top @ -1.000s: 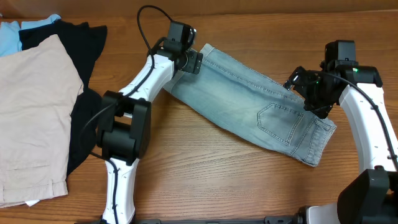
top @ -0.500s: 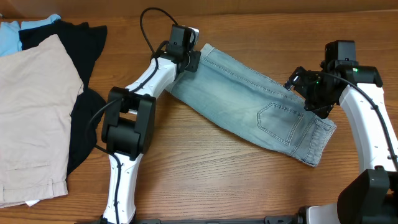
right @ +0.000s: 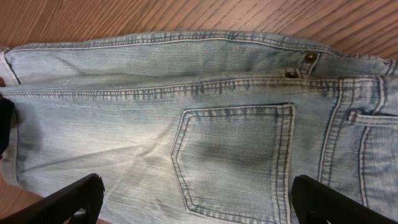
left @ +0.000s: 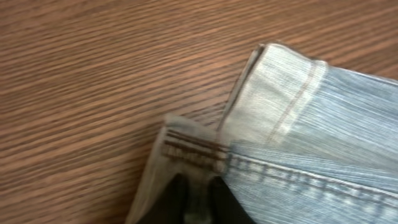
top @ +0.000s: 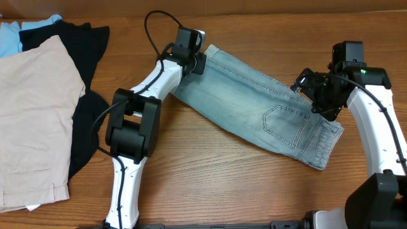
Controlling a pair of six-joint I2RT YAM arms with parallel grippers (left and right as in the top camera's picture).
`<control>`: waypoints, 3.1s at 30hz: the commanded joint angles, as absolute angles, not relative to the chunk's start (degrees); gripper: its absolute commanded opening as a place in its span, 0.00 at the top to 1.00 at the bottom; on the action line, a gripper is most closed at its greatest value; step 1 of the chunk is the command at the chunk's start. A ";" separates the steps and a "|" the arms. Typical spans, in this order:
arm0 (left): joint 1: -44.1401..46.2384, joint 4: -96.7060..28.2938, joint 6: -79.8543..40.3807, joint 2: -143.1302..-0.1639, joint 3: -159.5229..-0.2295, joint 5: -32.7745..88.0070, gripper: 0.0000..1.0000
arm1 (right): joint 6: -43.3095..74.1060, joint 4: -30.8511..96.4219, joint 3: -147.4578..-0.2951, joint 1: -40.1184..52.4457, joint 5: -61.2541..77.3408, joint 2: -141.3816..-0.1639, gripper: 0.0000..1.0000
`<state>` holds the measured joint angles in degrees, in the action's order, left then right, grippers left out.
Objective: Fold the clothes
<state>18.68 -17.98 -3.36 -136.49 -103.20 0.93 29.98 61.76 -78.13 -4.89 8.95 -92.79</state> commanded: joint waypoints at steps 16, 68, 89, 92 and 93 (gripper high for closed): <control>18.81 -22.92 -4.49 -135.81 -111.68 -0.14 0.96 | 29.54 61.63 -79.15 -4.95 8.36 -92.55 0.00; 21.67 -23.53 -1.56 -145.36 -129.60 -0.56 0.49 | 29.54 61.19 -79.13 -4.95 6.92 -92.55 0.00; 19.86 -44.38 -3.84 -144.49 -131.85 -8.01 0.03 | 29.54 60.55 -79.13 -4.95 6.92 -92.55 0.00; 19.86 -44.31 -3.84 -145.64 -131.68 -7.86 0.01 | 29.54 60.58 -79.13 -4.95 6.92 -92.55 0.00; 19.86 -44.34 -3.84 -146.02 -131.68 -7.86 0.00 | 29.54 60.58 -79.13 -4.95 6.94 -92.55 0.00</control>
<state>19.86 -44.25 -3.03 -146.85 -130.54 -8.16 29.93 60.88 -78.13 -4.89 7.42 -92.79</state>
